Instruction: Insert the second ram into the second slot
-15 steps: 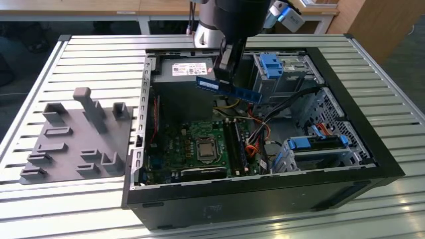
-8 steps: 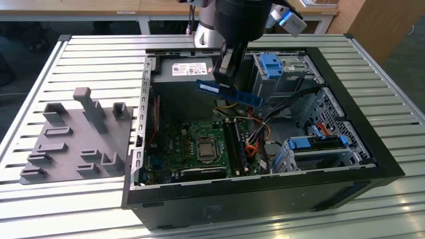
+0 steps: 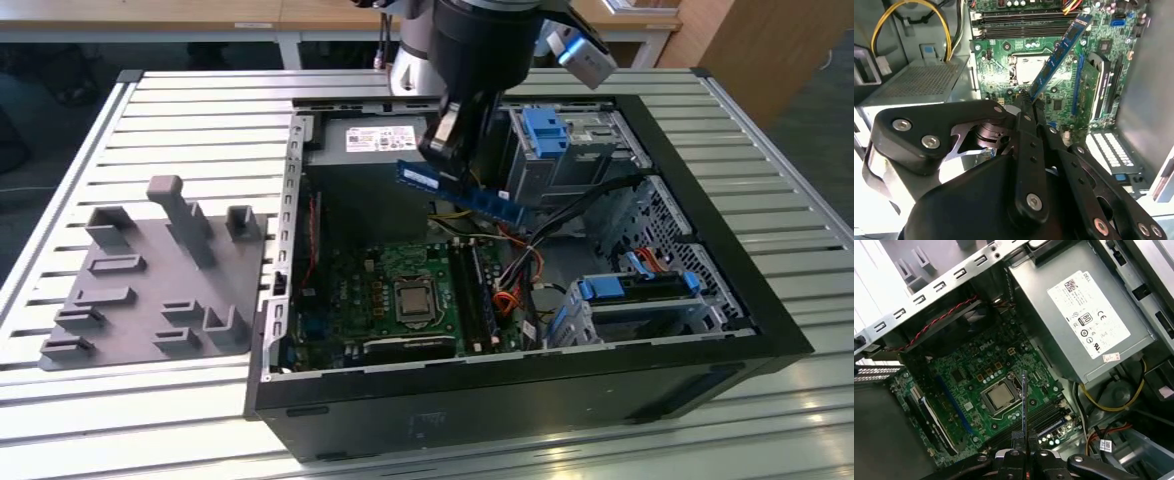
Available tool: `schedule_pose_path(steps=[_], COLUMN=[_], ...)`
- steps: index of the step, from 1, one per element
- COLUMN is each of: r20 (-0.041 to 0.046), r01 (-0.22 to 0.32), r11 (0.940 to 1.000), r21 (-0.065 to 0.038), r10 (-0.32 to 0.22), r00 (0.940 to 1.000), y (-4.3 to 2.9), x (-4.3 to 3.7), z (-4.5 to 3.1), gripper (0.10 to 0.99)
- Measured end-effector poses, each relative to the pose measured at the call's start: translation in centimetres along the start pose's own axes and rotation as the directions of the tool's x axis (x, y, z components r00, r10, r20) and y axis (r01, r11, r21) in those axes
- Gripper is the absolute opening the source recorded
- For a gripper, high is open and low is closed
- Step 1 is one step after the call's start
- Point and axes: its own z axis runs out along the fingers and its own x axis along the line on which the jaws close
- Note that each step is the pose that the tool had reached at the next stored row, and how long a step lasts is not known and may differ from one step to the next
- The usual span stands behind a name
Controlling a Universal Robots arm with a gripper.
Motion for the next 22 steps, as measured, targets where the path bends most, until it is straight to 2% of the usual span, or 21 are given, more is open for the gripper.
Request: schedule_pose_path(steps=[6,11,16,22], r20=[0.0003,0.0004,-0.0001,-0.0030], r01=[-0.079,-0.145,-0.211,-0.285], r11=[0.9969,0.9894,0.9775,0.9585], r21=[-0.001,-0.002,-0.002,0.000], r10=[0.079,0.145,0.211,0.285], r00=[0.9969,0.9894,0.9775,0.9585], y=[-0.01,-0.02,-0.03,-0.05], x=[-0.02,-0.03,-0.05,-0.07], z=[0.36,0.65,0.95,1.25], gripper=[0.137,0.137,0.137,0.137])
